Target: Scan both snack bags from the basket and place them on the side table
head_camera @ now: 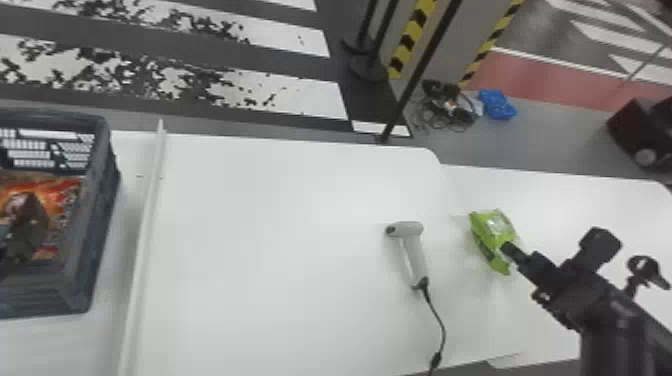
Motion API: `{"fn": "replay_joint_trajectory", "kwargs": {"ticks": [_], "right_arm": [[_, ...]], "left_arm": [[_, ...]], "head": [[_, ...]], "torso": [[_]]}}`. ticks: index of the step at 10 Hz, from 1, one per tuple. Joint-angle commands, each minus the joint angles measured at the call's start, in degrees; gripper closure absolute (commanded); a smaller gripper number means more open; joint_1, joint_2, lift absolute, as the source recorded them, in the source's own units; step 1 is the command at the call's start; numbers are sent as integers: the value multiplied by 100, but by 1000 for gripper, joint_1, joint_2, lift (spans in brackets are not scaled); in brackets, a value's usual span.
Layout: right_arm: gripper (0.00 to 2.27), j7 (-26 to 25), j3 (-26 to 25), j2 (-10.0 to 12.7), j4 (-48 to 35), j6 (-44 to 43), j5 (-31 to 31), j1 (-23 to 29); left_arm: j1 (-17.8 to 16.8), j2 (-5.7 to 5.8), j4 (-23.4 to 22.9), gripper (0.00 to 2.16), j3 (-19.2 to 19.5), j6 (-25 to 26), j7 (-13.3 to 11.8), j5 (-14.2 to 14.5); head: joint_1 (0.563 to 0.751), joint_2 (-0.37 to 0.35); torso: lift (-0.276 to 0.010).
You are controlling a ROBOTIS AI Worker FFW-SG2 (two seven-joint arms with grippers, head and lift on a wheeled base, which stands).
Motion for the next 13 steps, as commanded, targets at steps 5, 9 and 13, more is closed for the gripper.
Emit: {"fn": "replay_joint_trajectory", "kwargs": {"ticks": [5,9,13], "right_arm": [[43,-30,358,939,-2420,-609,-4,969],[39,-100,1694,1554,-4126,-1382,101,2023],[36,-724,3496,1752,-4310,-3017,1050,2849]], "left_arm": [[-35,19,-30,66,-8,18,-3,9],[-9,10,-74,66,-8,35,-3,0],[35,-34,-144,66,-17,35,-3,-18]], "head": [[695,-350],[695,-314],[695,-149]], "torso": [[-75],[-75],[-75]]}}
